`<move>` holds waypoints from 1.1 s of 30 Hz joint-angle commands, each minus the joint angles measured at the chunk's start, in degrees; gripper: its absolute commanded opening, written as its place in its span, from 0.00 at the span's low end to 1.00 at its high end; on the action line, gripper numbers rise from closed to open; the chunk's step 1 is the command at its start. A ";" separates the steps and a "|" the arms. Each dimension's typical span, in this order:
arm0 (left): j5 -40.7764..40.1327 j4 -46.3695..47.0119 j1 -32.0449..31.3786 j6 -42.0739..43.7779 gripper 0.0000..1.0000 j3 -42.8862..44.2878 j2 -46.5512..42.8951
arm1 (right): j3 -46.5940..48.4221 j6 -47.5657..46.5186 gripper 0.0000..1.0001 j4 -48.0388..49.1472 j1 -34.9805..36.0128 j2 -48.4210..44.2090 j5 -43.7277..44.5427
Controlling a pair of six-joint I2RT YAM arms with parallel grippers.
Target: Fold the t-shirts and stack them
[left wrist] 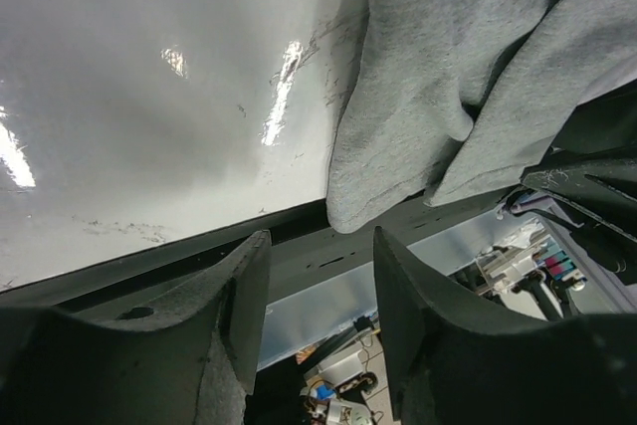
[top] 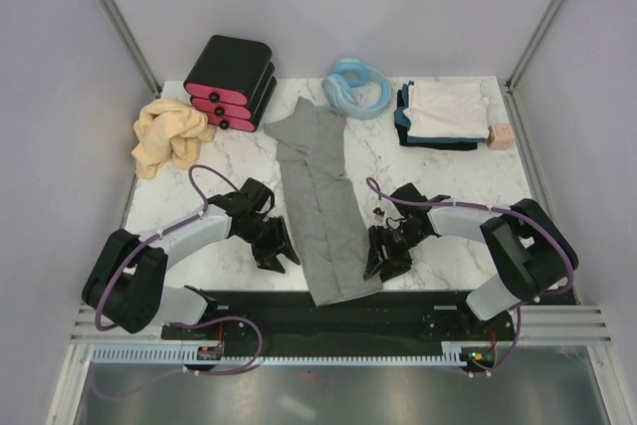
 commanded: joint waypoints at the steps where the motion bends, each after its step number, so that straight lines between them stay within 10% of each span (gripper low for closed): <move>1: 2.43 3.94 -0.21 -5.33 0.55 -2.98 -3.04 | -2.05 0.02 0.59 5.06 0.21 1.86 -0.93; 10: 5.16 10.19 -1.00 -11.14 0.55 -10.81 -6.04 | -5.48 3.54 0.34 11.65 0.91 2.92 -5.23; 19: 5.60 13.08 -1.26 -13.60 0.56 -15.29 -10.34 | -8.99 11.53 0.45 25.53 3.11 4.77 -9.28; 33: 5.61 14.15 -1.35 -15.54 0.56 -18.29 -13.77 | -7.07 21.73 0.35 39.59 10.32 8.37 -8.23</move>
